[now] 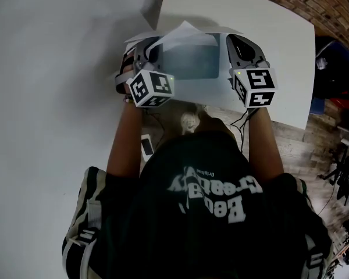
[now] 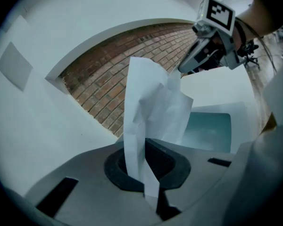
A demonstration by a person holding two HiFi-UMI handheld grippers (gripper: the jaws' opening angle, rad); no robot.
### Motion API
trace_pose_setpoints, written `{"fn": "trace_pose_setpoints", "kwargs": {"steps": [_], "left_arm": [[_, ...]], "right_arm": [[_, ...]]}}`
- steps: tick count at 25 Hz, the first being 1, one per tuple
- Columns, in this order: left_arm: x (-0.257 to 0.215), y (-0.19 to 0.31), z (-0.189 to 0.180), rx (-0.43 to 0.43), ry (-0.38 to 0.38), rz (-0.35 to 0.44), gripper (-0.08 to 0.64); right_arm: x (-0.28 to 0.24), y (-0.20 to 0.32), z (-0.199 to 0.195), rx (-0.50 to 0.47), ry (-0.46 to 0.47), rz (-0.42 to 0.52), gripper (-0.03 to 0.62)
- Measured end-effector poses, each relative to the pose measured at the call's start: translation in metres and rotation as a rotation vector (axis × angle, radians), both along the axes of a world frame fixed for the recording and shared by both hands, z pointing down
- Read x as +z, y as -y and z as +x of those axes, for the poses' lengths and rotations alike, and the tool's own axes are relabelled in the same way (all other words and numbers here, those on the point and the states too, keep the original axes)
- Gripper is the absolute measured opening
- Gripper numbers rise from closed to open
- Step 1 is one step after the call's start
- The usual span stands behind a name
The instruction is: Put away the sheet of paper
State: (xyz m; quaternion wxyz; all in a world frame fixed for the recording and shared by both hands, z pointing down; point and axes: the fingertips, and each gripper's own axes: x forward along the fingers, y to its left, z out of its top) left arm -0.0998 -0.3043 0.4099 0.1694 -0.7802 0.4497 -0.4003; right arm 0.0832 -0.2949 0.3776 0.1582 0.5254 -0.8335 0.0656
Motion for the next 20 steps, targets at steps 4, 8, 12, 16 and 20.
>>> {"fn": "trace_pose_setpoints", "kwargs": {"steps": [4,8,12,16,20], "left_arm": [[-0.001,0.022,0.004,-0.027,0.027,-0.001,0.002],[0.003,0.039,0.013,-0.029,0.058,-0.004,0.002],[0.007,0.047,0.013,-0.037,0.106,-0.004,0.002],[0.019,0.057,0.014,-0.005,0.15,-0.009,0.002],[0.036,0.059,0.022,0.045,0.184,-0.054,0.002]], "right_arm": [[-0.001,0.032,0.007,-0.022,0.013,0.001,-0.006],[0.002,0.06,0.015,-0.043,0.023,0.003,-0.006],[0.001,0.082,0.011,-0.09,0.025,0.016,-0.006],[0.0,0.096,0.007,-0.109,0.025,0.031,-0.006],[0.002,0.099,0.004,-0.118,0.016,0.038,-0.006]]}}
